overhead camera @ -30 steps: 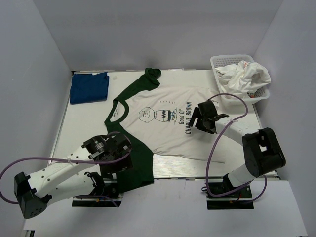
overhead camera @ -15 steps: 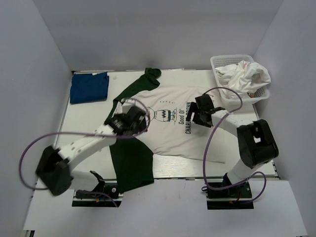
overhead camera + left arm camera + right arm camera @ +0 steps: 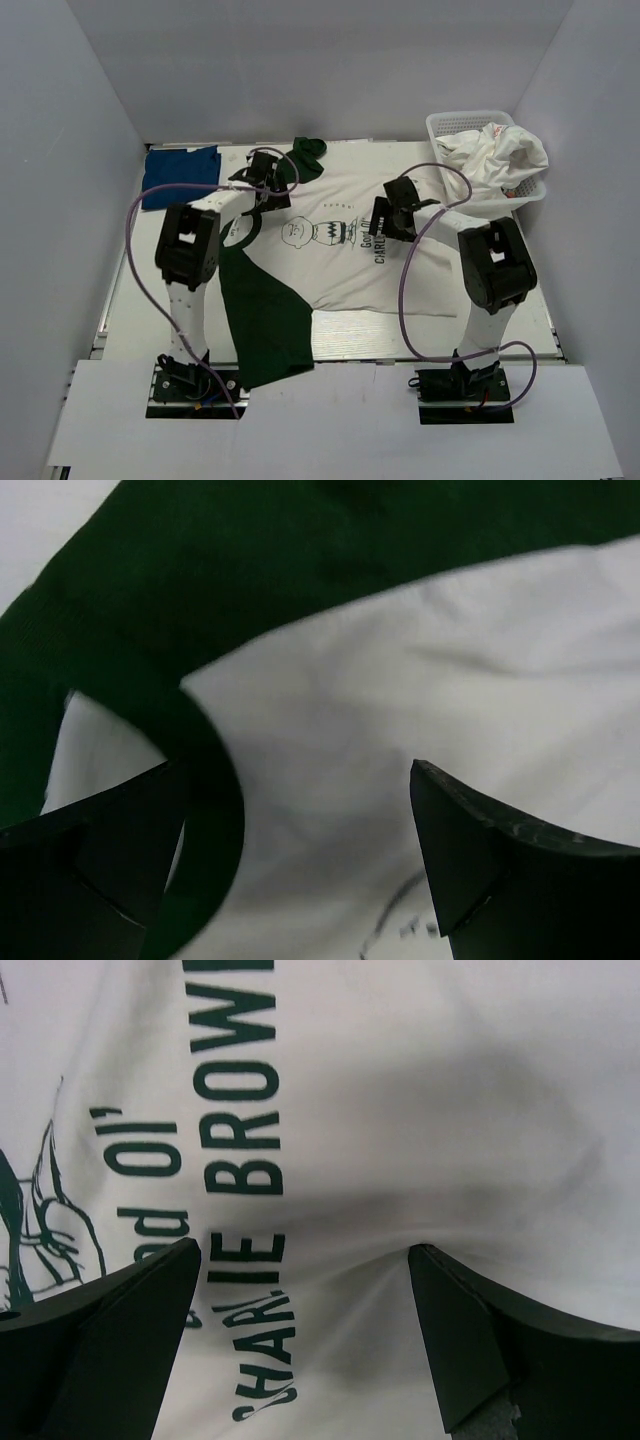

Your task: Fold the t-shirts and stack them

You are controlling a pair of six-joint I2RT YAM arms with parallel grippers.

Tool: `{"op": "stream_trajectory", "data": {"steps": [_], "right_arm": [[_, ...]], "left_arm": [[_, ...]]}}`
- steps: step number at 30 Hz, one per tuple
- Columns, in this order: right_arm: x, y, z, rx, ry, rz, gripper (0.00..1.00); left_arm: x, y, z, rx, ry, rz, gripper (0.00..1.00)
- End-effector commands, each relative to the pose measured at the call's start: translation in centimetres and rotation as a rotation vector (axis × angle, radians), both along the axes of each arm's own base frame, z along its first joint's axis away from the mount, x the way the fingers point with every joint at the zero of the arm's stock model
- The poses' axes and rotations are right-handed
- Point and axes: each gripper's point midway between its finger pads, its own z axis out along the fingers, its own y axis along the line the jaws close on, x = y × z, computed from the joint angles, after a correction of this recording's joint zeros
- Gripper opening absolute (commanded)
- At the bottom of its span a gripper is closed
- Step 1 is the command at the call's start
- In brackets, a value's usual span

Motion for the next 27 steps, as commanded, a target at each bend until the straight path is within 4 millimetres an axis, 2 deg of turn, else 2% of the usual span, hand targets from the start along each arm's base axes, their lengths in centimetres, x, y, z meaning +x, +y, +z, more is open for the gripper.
{"op": "stream_trajectory", "data": {"steps": [1,2,3,4,5,6,8,9,11,12,13,15,17,18,20,23,24,25,26,27], "right_arm": [[1.3,-0.4,-1.2,-0.058,0.021,0.023,0.90],[1.6,-0.3,-1.2,-0.067,0.022,0.036,0.90],[2.9,0.1,-0.7,-0.074,0.004,0.050,0.90],[3.0,0.2,-1.3,-0.088,0.019,0.063,0.90],[3.3,0.3,-1.6,-0.093,0.024,0.078,0.90],[4.5,0.7,-1.2,-0.088,0.010,0.083,0.90],[4.6,0.9,-2.2,-0.099,0.042,0.106,0.90],[5.3,1.2,-2.1,-0.097,0.039,0.111,0.90],[6.3,2.1,-1.8,-0.089,0.035,0.133,0.90],[6.5,2.3,-2.1,-0.088,0.039,0.143,0.90],[6.9,2.5,-2.1,-0.077,0.038,0.150,0.90],[7.8,3.3,-1.6,-0.047,0.022,0.162,0.90],[8.5,4.0,-1.1,-0.031,0.009,0.171,0.90],[8.6,4.3,-0.8,-0.016,0.009,0.156,0.90],[8.7,4.2,0.1,0.000,-0.005,0.141,0.90],[8.3,4.1,3.6,0.026,-0.065,0.115,0.90],[7.9,3.8,3.8,0.025,-0.076,0.104,0.90],[7.7,3.7,4.4,0.031,-0.092,0.100,0.90],[6.9,3.2,7.0,0.048,-0.149,0.098,0.90],[6.8,3.2,8.0,0.059,-0.182,0.091,0.90]], "left_arm": [[2.1,0.7,-1.7,-0.043,0.068,-0.040,1.00],[3.3,0.8,-1.1,-0.059,0.054,-0.036,1.00],[3.3,1.5,-1.6,-0.058,0.082,-0.014,1.00],[3.5,2.1,-1.8,-0.056,0.090,-0.002,1.00],[4.3,3.2,-2.1,-0.057,0.091,0.021,1.00],[4.3,4.0,-2.3,-0.043,0.106,0.040,1.00],[5.3,6.0,-2.0,-0.032,0.105,0.098,1.00],[4.8,6.7,-3.2,-0.023,0.148,0.110,1.00],[5.5,8.6,-3.1,-0.012,0.152,0.159,1.00],[5.2,9.1,-3.8,-0.008,0.173,0.168,1.00],[5.4,9.0,-3.5,-0.017,0.166,0.163,1.00],[6.0,10.0,-3.4,-0.042,0.152,0.178,1.00],[6.5,9.0,-3.2,-0.079,0.137,0.125,1.00],[7.4,8.2,-1.8,-0.109,0.102,0.070,1.00],[7.8,7.5,-0.5,-0.126,0.079,0.018,1.00],[8.2,5.7,2.4,-0.141,0.022,-0.064,1.00],[8.1,5.5,4.9,-0.153,-0.019,-0.074,1.00],[7.5,4.9,6.1,-0.164,-0.025,-0.093,1.00],[6.9,4.6,7.5,-0.180,-0.041,-0.107,1.00],[5.1,4.1,7.2,-0.208,-0.014,-0.130,1.00]]}}
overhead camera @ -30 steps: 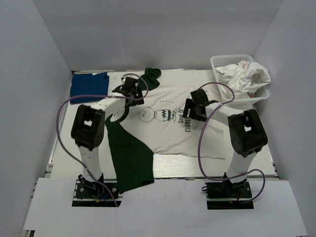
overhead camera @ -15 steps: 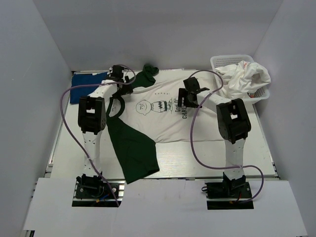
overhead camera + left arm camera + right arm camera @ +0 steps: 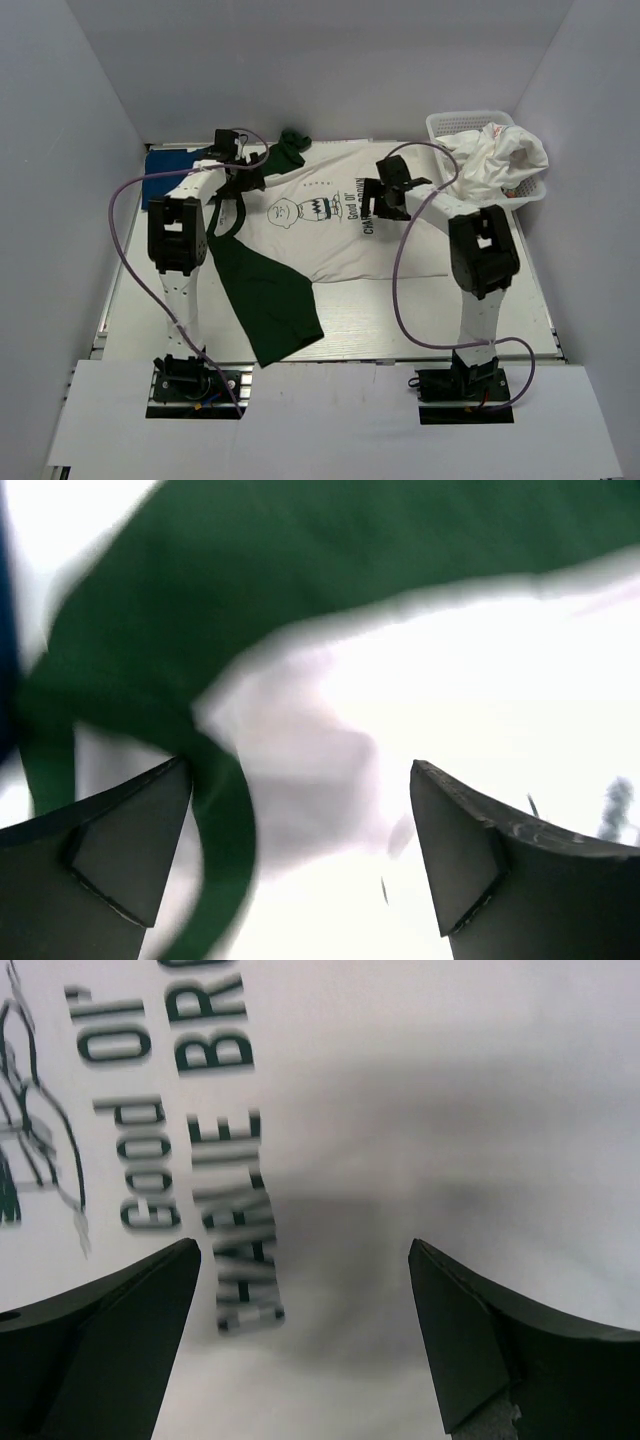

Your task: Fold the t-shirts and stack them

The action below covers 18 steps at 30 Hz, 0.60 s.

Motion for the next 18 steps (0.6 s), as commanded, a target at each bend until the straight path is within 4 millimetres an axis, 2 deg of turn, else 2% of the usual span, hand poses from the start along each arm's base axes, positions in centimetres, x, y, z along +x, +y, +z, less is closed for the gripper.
{"op": "stream_trajectory", "data": {"steps": [1,2,3,4,5,6,7,8,10,11,12,13,14,16,18], "right_arm": [[-0.2,-0.2,9.1,0.101,-0.195,-0.031,0.90],[-1.5,-0.7,9.5,0.110,-0.220,-0.037,0.90],[-1.9,-1.4,10.0,0.095,-0.241,-0.063,0.90],[-2.6,-1.9,11.7,0.129,-0.277,-0.107,0.90],[-4.7,-3.0,8.6,0.112,-0.226,-0.133,0.90],[-5.1,-3.6,10.2,0.137,-0.282,-0.166,0.90],[-6.8,-4.3,9.4,0.174,-0.265,-0.224,0.90],[-7.8,-4.8,8.1,0.182,-0.261,-0.240,0.90],[-8.4,-5.1,9.3,0.220,-0.315,-0.261,0.90],[-8.5,-5.5,9.4,0.213,-0.321,-0.274,0.90],[-9.0,-5.8,9.7,0.209,-0.311,-0.289,0.90],[-9.0,-5.8,9.9,0.211,-0.313,-0.295,0.90],[-9.0,-5.8,10.1,0.223,-0.315,-0.302,0.90],[-9.2,-5.1,10.2,0.257,-0.303,-0.286,0.90],[-9.5,-5.1,9.7,0.262,-0.290,-0.288,0.90]], "left_arm": [[-2.7,-2.6,11.9,-0.100,-0.195,-0.120,1.00],[-4.2,-3.3,13.1,-0.127,-0.216,-0.132,1.00],[-7.7,-3.9,10.8,-0.176,-0.143,-0.158,1.00],[-9.9,-4.8,11.3,-0.214,-0.146,-0.186,1.00],[-12.2,-5.2,15.6,-0.276,-0.249,-0.189,1.00],[-16.6,-5.9,11.9,-0.328,-0.154,-0.197,1.00],[-18.8,-6.5,12.0,-0.365,-0.167,-0.203,1.00],[-22.4,-6.5,12.3,-0.440,-0.209,-0.173,1.00],[-25.9,-6.9,12.5,-0.494,-0.235,-0.192,1.00],[-28.9,-6.8,10.3,-0.506,-0.140,-0.162,1.00],[-30.4,-6.6,11.6,-0.517,-0.177,-0.165,1.00],[-31.8,-6.6,11.4,-0.531,-0.158,-0.157,1.00],[-33.7,-6.8,10.4,-0.561,-0.098,-0.143,1.00],[-36.0,-7.2,10.8,-0.603,-0.093,-0.173,1.00],[-38.0,-6.7,8.5,-0.608,0.004,-0.110,1.00]]}}
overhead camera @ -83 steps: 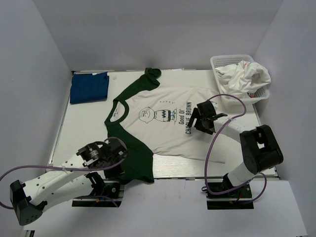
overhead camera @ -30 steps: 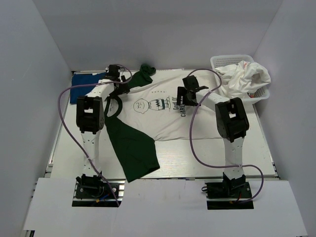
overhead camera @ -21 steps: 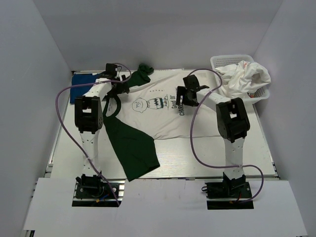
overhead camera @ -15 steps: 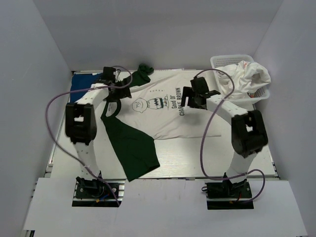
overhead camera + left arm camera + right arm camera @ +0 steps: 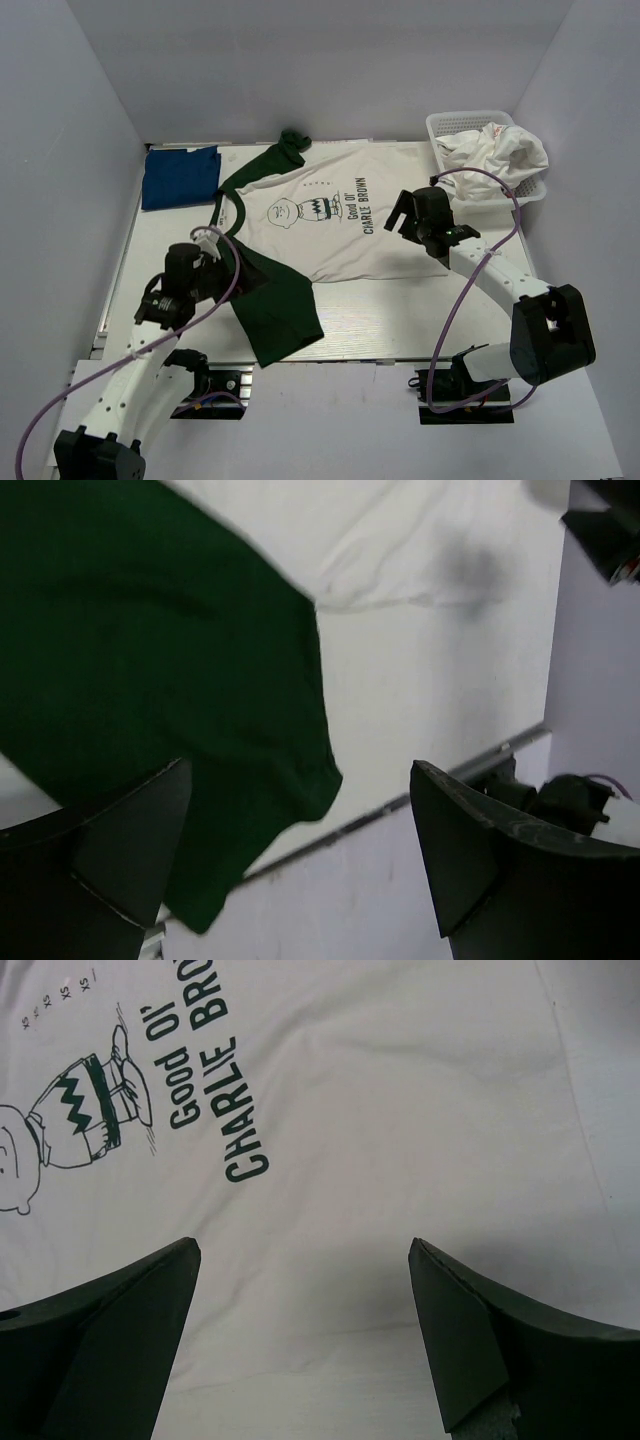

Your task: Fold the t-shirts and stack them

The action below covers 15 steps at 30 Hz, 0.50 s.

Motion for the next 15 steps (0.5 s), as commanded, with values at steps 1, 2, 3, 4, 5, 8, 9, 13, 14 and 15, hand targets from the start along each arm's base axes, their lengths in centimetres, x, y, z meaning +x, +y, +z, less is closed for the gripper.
{"op": "stream_trajectory", "data": {"steps": [1,2,3,4,5,8,9,13,14,15], "right_arm": [[0.3,0.3,1.2,0.069,-0.040,-0.033,0.90],[0.2,0.5,0.9,0.070,-0.035,-0.025,0.90],[0.1,0.5,0.8,0.070,-0.031,-0.023,0.90],[0.0,0.4,0.6,0.063,-0.026,-0.024,0.90],[-0.1,0.2,0.5,0.057,-0.022,-0.030,0.90],[-0.3,-0.9,0.1,0.024,-0.024,-0.073,0.90],[-0.4,-1.1,0.0,0.019,-0.023,-0.078,0.90],[-0.3,-1.5,-0.2,0.006,-0.028,-0.094,0.90],[-0.3,-1.7,-0.4,-0.001,-0.022,-0.103,0.90],[-0.3,-1.8,-0.4,-0.006,-0.022,-0.104,0.90]], "left_arm": [[-4.9,-0.7,-3.6,-0.060,0.234,-0.022,0.98],[-5.6,-0.9,-4.3,-0.076,0.280,-0.026,0.97],[-6.7,-1.1,-5.3,-0.077,0.330,-0.049,0.94],[-7.5,-0.8,-6.6,-0.068,0.387,-0.027,0.94],[-8.3,-0.9,-7.3,-0.062,0.426,-0.032,0.94],[-10.5,-0.4,-9.0,-0.031,0.520,-0.018,0.93],[-11.2,-0.4,-9.6,-0.028,0.547,-0.020,0.91],[-12.0,0.2,-11.5,0.018,0.604,0.012,0.89],[-12.3,0.3,-11.9,0.039,0.626,0.009,0.87],[-12.6,0.2,-12.3,0.047,0.635,-0.005,0.87]]}}
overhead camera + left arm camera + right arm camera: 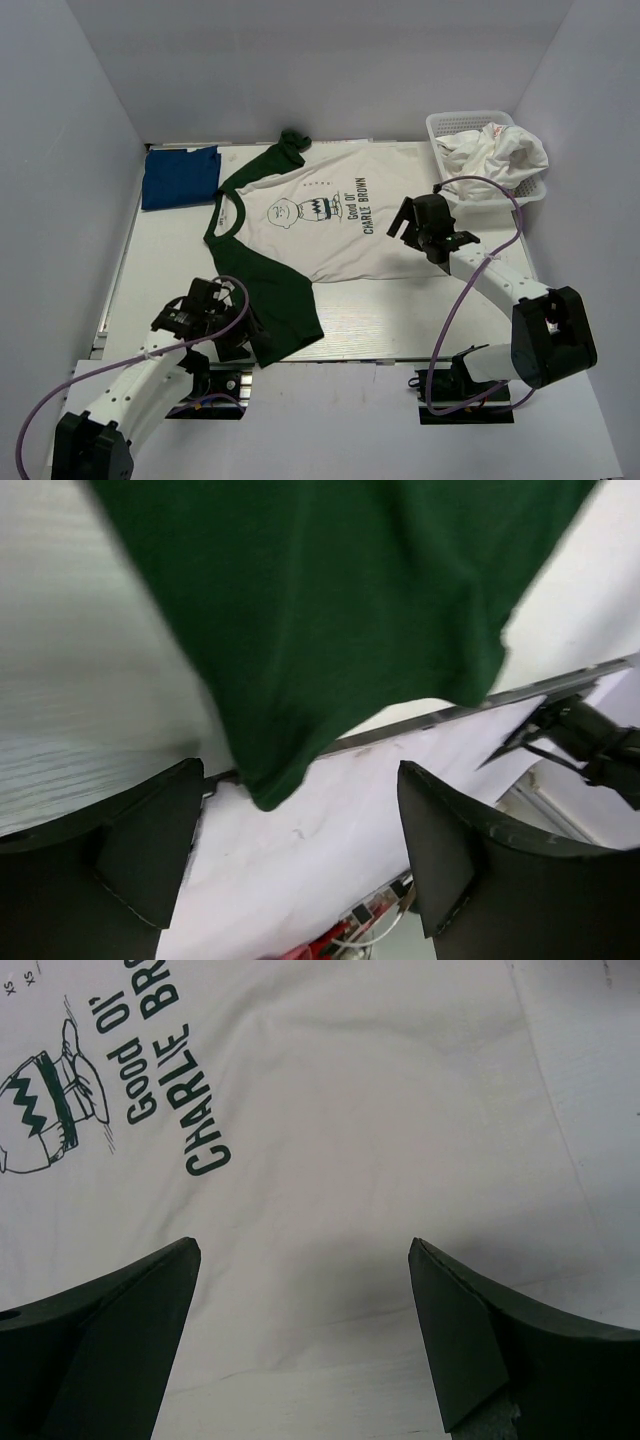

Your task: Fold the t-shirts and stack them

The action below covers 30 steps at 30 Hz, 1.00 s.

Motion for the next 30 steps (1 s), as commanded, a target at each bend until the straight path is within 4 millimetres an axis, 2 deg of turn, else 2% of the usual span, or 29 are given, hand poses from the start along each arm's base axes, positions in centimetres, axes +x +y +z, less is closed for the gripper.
{"op": "stream_trajectory", "data": {"steps": [1,6,8,10,11,13,14,16,18,20,21,24,30], "right_arm": [[0.8,-0.9,1.2,-0.005,-0.047,-0.058,0.90],[0.5,-1.8,0.4,-0.014,-0.016,-0.102,0.90],[0.2,-2.1,0.2,-0.018,-0.002,-0.122,0.90],[0.1,-3.1,0.2,-0.032,0.000,-0.166,0.90],[-0.1,-3.5,0.1,-0.043,0.012,-0.175,0.90],[-0.5,-4.4,0.0,-0.060,0.020,-0.213,0.90],[-0.5,-4.8,0.1,-0.059,0.024,-0.223,0.90],[-1.5,-5.8,-0.6,-0.093,0.072,-0.242,0.90],[-2.9,-6.8,-1.8,-0.127,0.138,-0.255,0.90],[-3.6,-7.4,-2.7,-0.133,0.177,-0.263,0.90],[-4.5,-7.8,-3.7,-0.138,0.209,-0.260,0.90],[-5.7,-8.1,-5.7,-0.121,0.267,-0.247,0.90],[-5.2,-8.1,-7.4,-0.060,0.318,-0.240,0.90]], "left_arm": [[-0.6,0.1,-1.1,0.035,0.048,0.006,0.87],[0.3,-0.5,-1.2,0.036,0.030,0.023,0.80],[0.3,-0.7,-1.6,0.046,0.024,0.002,0.68],[0.3,-1.3,-1.7,0.036,0.030,-0.019,0.50],[0.6,-1.6,-1.7,0.028,0.013,-0.028,0.29],[1.2,-1.9,-1.0,0.034,-0.007,-0.036,0.08],[1.9,-2.4,0.0,0.021,-0.043,-0.055,0.00],[2.8,-2.9,1.3,0.014,-0.091,-0.071,0.00],[4.4,-3.6,3.9,-0.021,-0.205,-0.097,0.00],[4.8,-4.0,5.5,-0.029,-0.259,-0.132,0.00],[4.9,-4.0,6.1,-0.031,-0.279,-0.141,0.00],[4.7,-3.8,6.5,-0.018,-0.288,-0.167,0.00],[3.9,-4.3,6.5,-0.065,-0.295,-0.226,0.00]]}}
